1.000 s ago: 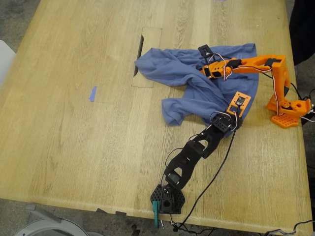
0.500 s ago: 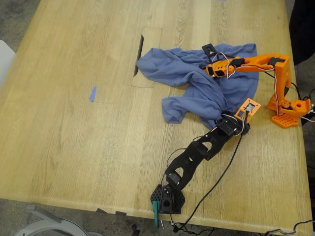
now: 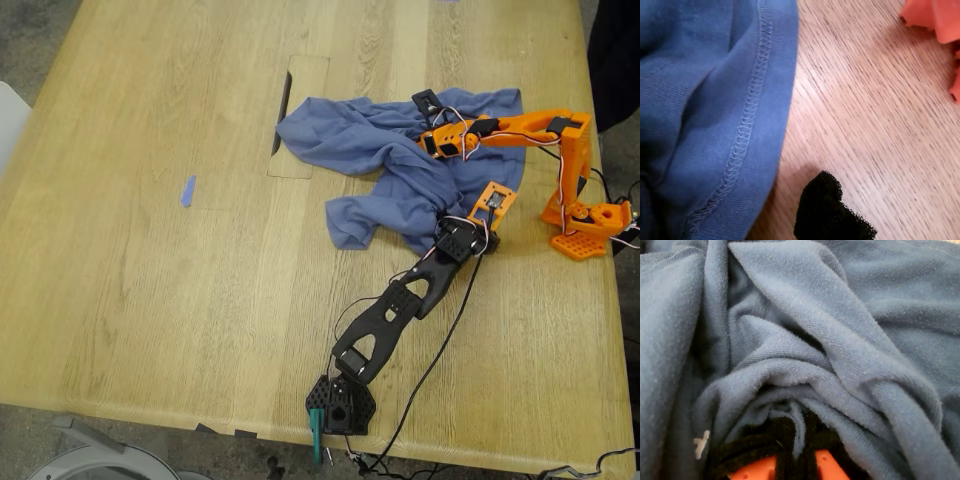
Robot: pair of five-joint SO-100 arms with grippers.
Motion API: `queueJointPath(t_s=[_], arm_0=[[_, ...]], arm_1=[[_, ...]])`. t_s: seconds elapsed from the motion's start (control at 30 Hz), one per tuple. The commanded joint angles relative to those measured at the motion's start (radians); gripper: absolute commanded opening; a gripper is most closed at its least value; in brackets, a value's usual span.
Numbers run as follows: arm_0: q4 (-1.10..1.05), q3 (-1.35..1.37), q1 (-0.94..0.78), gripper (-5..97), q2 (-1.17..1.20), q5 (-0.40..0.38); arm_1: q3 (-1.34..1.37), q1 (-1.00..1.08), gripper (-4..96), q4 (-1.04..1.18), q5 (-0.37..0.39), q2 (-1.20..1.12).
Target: Fold a T-shirt
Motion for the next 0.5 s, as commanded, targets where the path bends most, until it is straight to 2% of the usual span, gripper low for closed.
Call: queueJointPath(t_s=[0.0,0.3,0.37,0.47], arm_0=[[0.186,-0.509,-0.103,53,-0.291,0.021],[0.278,-0.526,-0.132,8,-0.287,-0.049],[0.310,-0.526,-0.137,1,-0.281,-0.057],[0.387,-0.528,-0.138,0,-0.267,-0.060]], arm_1=[[0.009,-0.008,0.0,0.012,-0.005,0.051],[0.066,-0.049,0.0,0.005,-0.003,0.104],[0.067,-0.060,0.0,0.015,-0.003,0.117],[0.057,-0.069,0.0,0.035,-0.005,0.130]])
